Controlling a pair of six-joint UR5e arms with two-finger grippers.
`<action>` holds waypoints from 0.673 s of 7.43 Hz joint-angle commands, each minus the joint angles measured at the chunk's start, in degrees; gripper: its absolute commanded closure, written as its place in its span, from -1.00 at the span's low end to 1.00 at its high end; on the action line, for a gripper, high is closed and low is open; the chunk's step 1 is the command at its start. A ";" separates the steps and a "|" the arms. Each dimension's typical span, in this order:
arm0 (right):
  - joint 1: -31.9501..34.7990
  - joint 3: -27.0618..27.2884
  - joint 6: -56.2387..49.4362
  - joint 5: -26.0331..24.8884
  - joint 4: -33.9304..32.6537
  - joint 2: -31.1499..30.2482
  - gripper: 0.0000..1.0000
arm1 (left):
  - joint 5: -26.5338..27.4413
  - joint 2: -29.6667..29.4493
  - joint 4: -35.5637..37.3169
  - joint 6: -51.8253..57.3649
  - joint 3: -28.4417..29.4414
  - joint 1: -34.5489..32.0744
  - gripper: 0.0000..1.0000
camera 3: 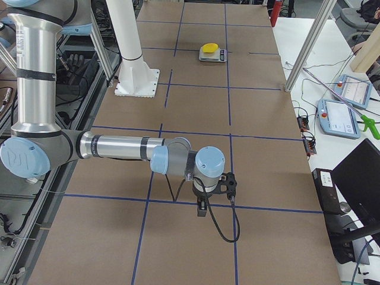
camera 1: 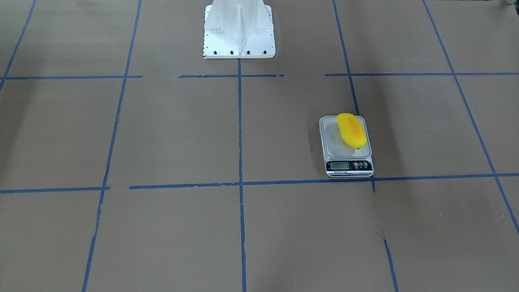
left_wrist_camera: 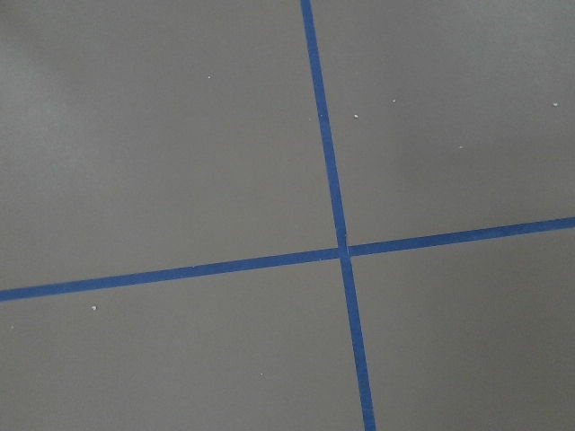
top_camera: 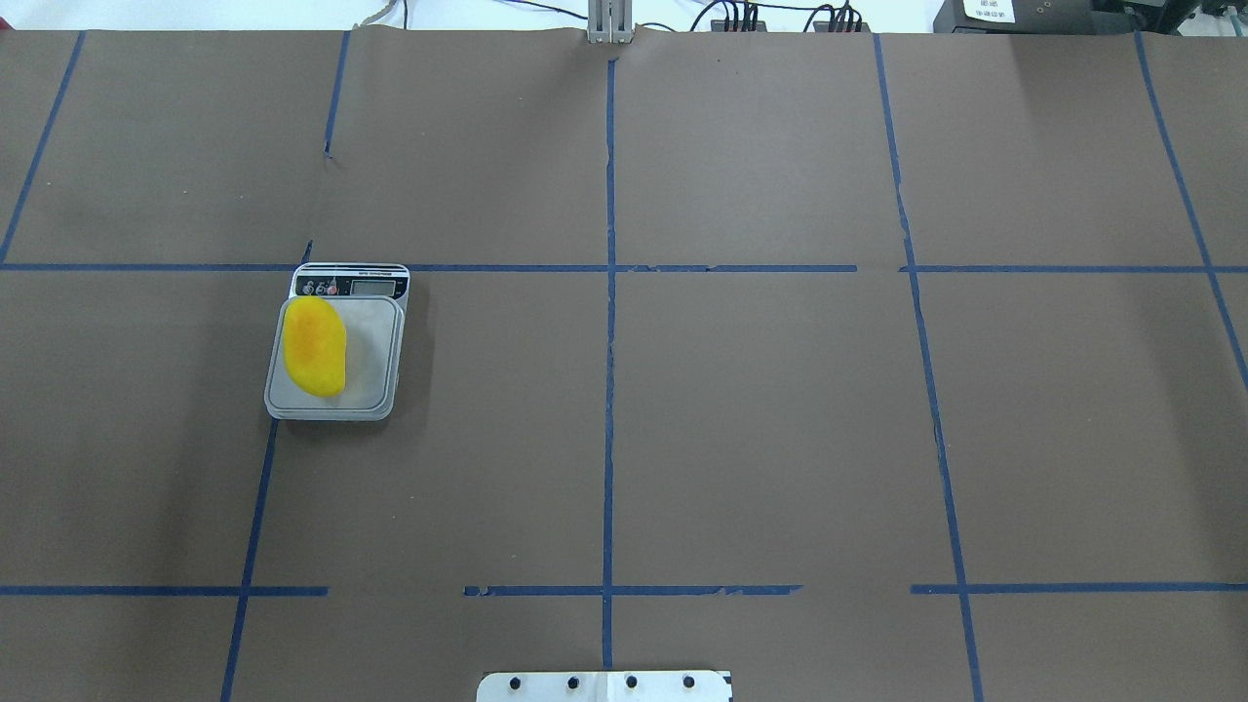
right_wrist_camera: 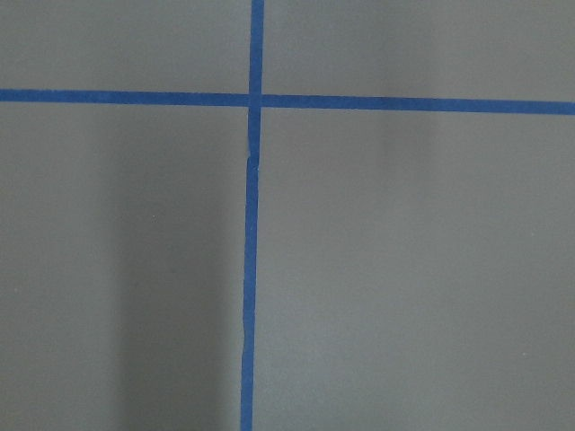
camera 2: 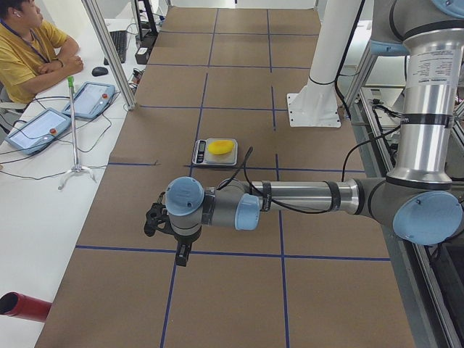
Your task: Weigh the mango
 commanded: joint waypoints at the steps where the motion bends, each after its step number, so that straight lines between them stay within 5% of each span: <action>1: 0.00 0.00 0.00 0.00 0.00 0.00 -1.00 | -0.15 2.03 0.52 0.26 -0.26 -0.04 -1.00; 2: 0.00 0.00 0.00 0.00 0.00 0.00 -1.00 | 0.11 1.25 0.52 -0.17 2.01 0.22 -1.00; 5: 0.00 0.00 0.00 0.00 0.00 0.00 -1.00 | -0.06 1.24 2.62 0.17 -2.96 0.04 -1.00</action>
